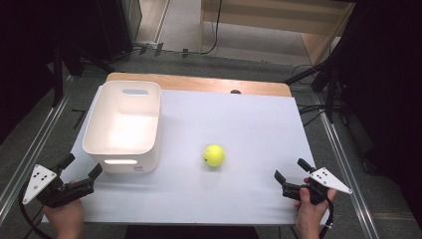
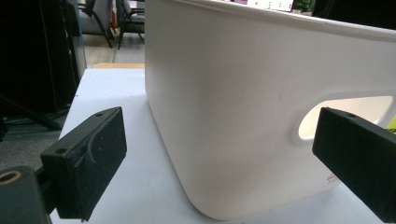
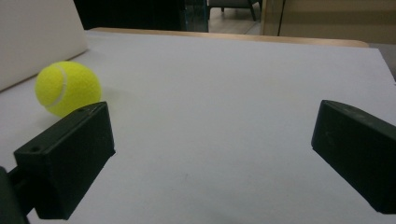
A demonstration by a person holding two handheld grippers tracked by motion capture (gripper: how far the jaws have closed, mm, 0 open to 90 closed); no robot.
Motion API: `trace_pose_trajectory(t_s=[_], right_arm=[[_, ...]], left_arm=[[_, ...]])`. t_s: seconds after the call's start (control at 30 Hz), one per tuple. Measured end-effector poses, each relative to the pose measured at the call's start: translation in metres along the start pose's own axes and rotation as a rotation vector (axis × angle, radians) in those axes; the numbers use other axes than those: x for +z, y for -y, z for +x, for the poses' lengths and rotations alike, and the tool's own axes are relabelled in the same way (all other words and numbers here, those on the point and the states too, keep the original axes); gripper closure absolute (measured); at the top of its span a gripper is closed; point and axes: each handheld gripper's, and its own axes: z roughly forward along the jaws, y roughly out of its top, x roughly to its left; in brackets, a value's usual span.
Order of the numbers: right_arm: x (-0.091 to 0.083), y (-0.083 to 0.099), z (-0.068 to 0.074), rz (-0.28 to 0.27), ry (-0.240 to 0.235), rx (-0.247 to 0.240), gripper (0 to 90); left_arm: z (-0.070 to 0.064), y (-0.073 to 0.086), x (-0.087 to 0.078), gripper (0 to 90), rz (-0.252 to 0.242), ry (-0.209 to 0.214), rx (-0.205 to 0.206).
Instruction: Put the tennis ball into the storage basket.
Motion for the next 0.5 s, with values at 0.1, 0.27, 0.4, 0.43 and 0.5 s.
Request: trace_pose_trajectory(t_s=[0.1,0.27,0.4,0.43,0.5], right_arm=[[-0.0004,-0.0003,-0.0007,-0.001,-0.002,0.001,0.0],[0.0012,-0.0034,-0.0015,-0.005,-0.009,0.022,0.0],[0.0046,-0.0056,0.0,0.016,-0.043,0.015,0.0],[0.0052,-0.0065,0.0004,0.018,-0.05,0.015,0.0],[0.0069,-0.0096,0.0024,0.024,-0.06,0.01,0.0]], left_arm=[[-0.0002,0.0,0.0,2.8,-0.002,0.003,-0.001],[0.0,0.0001,-0.0002,2.8,-0.005,0.005,-0.006],[0.0004,0.0002,0.0004,2.9,-0.004,0.007,-0.005],[0.0002,0.0001,0.0005,2.8,-0.002,0.007,-0.002],[-0.0006,0.0004,0.0007,2.9,0.001,0.004,0.003]])
